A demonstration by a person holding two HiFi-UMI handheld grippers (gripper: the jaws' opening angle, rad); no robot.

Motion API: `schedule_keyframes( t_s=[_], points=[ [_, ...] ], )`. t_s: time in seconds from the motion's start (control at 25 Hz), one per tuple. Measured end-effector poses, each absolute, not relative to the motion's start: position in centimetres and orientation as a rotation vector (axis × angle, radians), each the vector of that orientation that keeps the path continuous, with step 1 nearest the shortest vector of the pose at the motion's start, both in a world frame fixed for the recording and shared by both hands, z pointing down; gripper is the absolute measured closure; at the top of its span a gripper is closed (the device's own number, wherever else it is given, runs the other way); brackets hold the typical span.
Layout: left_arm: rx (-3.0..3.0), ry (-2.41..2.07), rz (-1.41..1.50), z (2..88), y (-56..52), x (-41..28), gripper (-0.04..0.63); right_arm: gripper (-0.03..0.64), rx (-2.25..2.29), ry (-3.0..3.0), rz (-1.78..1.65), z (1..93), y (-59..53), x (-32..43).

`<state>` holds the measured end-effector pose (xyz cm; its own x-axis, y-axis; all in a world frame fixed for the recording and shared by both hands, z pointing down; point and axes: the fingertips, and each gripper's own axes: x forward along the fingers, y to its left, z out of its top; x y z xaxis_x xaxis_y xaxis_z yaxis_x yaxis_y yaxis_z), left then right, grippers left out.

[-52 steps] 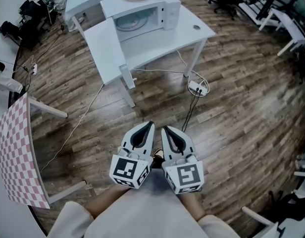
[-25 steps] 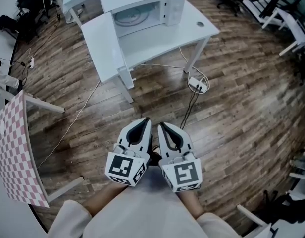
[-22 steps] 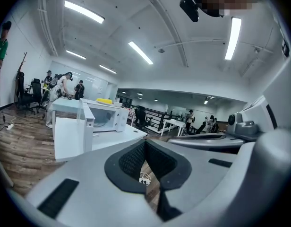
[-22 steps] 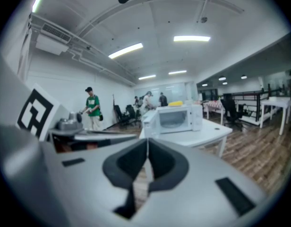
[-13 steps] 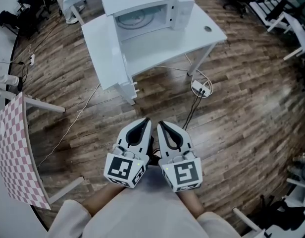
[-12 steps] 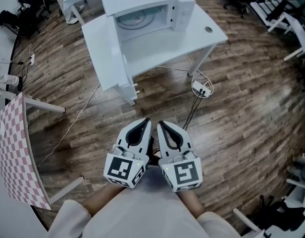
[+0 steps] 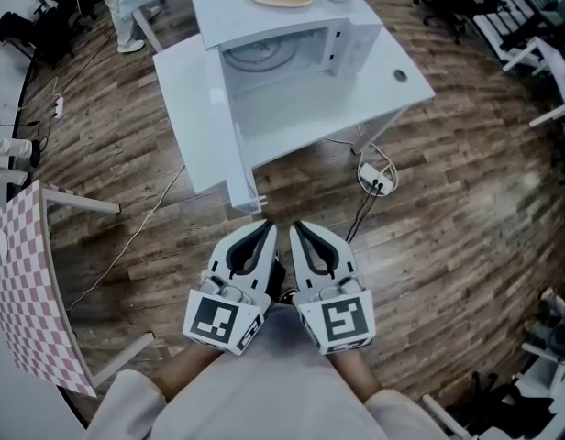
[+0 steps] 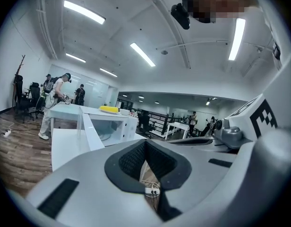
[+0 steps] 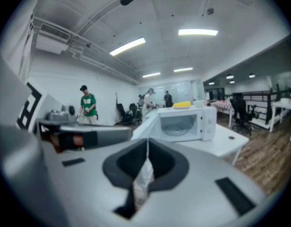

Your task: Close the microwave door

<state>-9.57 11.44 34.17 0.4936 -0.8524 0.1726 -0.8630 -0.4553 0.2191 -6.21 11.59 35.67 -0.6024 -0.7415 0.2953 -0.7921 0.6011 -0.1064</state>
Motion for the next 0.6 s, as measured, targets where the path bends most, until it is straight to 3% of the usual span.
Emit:
schedule_keyframes(
  t_s=[0.6],
  points=[
    [2.426,-1.625,0.023,32.8,6.4,-17.5,0.586,0.592,1.125,-2.665,0.283,35.5,7.6,-13.8]
  ],
)
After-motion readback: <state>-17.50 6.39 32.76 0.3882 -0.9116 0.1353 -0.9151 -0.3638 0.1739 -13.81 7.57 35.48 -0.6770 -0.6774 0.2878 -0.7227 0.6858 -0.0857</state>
